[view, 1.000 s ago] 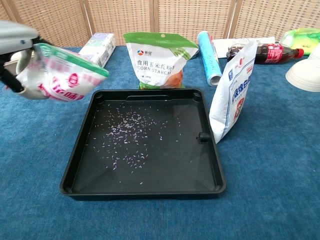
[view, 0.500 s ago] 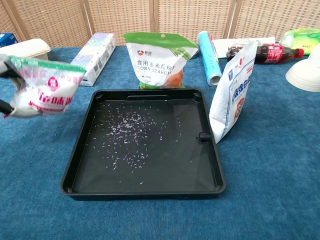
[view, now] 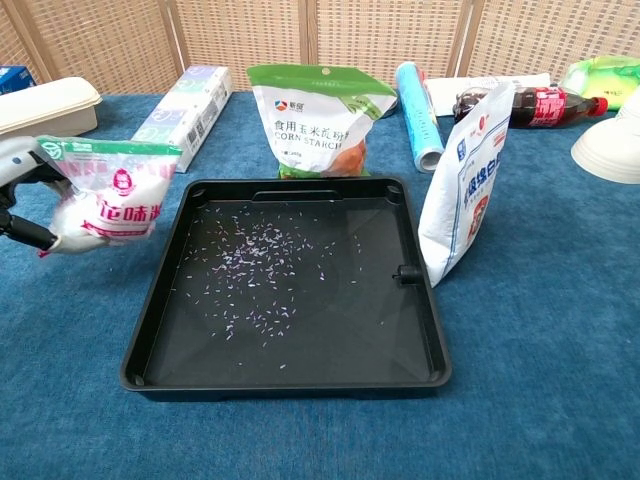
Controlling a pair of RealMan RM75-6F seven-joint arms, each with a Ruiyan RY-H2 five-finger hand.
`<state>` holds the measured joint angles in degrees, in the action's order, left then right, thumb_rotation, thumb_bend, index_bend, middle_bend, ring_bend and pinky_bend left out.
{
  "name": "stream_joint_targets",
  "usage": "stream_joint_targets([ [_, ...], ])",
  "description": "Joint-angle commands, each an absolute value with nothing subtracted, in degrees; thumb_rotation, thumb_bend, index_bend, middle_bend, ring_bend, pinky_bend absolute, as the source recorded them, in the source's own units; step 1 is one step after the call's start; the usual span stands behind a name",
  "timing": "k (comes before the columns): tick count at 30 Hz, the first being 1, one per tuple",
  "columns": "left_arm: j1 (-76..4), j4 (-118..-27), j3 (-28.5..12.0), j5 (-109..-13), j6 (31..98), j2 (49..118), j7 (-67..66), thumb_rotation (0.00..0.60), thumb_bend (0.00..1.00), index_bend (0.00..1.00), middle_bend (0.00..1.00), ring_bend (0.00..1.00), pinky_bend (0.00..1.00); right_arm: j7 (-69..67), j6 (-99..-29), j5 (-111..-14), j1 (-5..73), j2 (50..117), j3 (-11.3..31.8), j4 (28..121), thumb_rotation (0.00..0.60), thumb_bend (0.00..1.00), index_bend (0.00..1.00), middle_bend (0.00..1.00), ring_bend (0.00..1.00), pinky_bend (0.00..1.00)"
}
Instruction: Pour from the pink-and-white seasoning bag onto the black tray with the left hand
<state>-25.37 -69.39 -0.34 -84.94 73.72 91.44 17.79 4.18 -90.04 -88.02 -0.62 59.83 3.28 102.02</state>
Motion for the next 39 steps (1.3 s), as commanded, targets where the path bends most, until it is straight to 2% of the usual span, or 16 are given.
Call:
stream_joint_targets([
  [1, -25.61, -69.68, -0.35, -84.48, 71.7, 91.86, 17.27, 0.6, 0.4, 0.72, 0.47, 0.41, 0.32, 3.88, -90.02, -87.94, -0.65, 59.63, 3.27, 102.1, 0.6, 0.0, 0.0, 0.0, 0.08, 0.09],
  [3, -25.82, -70.68, -0.08, -83.97, 69.81, 91.27, 16.75, 0.6, 0.38, 0.68, 0.29, 0.25, 0.22, 3.78, -90.02, -87.75, -0.7, 59.54, 3.3, 102.06, 0.6, 0.0, 0.0, 0.0, 0.08, 0.09],
  [4, -25.86, -71.12, -0.13, -83.67, 69.29, 91.05, 16.2, 0.6, 0.37, 0.65, 0.23, 0.2, 0.19, 3.73, -89.98, -87.72, -0.69, 59.51, 3.31, 102.06, 0.6, 0.0, 0.0, 0.0, 0.08, 0.09],
  [6, -25.83, -72.15, -0.21, -82.91, 68.25, 90.58, 14.52, 0.6, 0.31, 0.47, 0.08, 0.06, 0.09, 3.77, -89.91, -87.72, -0.66, 59.44, 3.29, 102.08, 0.6, 0.0, 0.0, 0.0, 0.08, 0.09],
  [7, -25.78, -72.45, -0.29, -82.78, 68.13, 90.49, 14.02, 0.6, 0.29, 0.41, 0.05, 0.03, 0.07, 3.77, -89.91, -87.76, -0.67, 59.42, 3.26, 102.11, 0.6, 0.0, 0.0, 0.0, 0.08, 0.09],
  [9, -25.55, -72.42, -0.5, -82.73, 68.41, 90.64, 12.96, 0.6, 0.24, 0.26, 0.0, 0.0, 0.06, 3.73, -90.0, -87.91, -0.74, 59.33, 3.17, 102.17, 0.6, 0.0, 0.0, 0.0, 0.08, 0.09],
  [12, -25.3, -72.5, -0.61, -82.96, 68.67, 90.75, 12.94, 0.6, 0.17, 0.13, 0.0, 0.0, 0.06, 3.73, -90.14, -87.95, -0.81, 59.24, 3.17, 102.24, 0.6, 0.0, 0.0, 0.0, 0.08, 0.09],
  [15, -24.96, -72.34, -0.69, -83.56, 69.55, 90.76, 13.16, 0.6, 0.11, 0.05, 0.0, 0.0, 0.06, 3.62, -90.2, -87.92, -0.87, 59.15, 3.16, 102.24, 0.6, 0.0, 0.0, 0.0, 0.08, 0.09],
  [20, -24.12, -73.17, 0.04, -84.35, 70.24, 89.01, 10.49, 0.6, 0.05, 0.02, 0.0, 0.0, 0.06, 3.65, -90.11, -88.01, -0.9, 58.99, 3.03, 102.34, 0.6, 0.0, 0.0, 0.0, 0.08, 0.09],
  [32, -23.75, -79.44, 2.6, -85.26, 67.13, 82.41, 4.44, 0.599, 0.0, 0.02, 0.0, 0.0, 0.05, 4.18, -90.1, -88.33, -1.01, 58.93, 2.76, 102.56, 0.6, 0.0, 0.0, 0.0, 0.08, 0.09],
  [34, -23.88, -79.69, 2.66, -85.77, 66.96, 81.84, 5.29, 0.583, 0.0, 0.02, 0.0, 0.0, 0.04, 4.36, -90.13, -88.41, -1.02, 58.98, 2.73, 102.56, 0.6, 0.0, 0.0, 0.0, 0.08, 0.09],
  [39, -24.07, -79.73, 3.33, -87.84, 66.96, 80.18, 9.88, 0.495, 0.0, 0.02, 0.0, 0.0, 0.04, 4.47, -89.92, -88.1, -0.93, 59.06, 2.83, 102.44, 0.6, 0.0, 0.0, 0.0, 0.08, 0.09],
])
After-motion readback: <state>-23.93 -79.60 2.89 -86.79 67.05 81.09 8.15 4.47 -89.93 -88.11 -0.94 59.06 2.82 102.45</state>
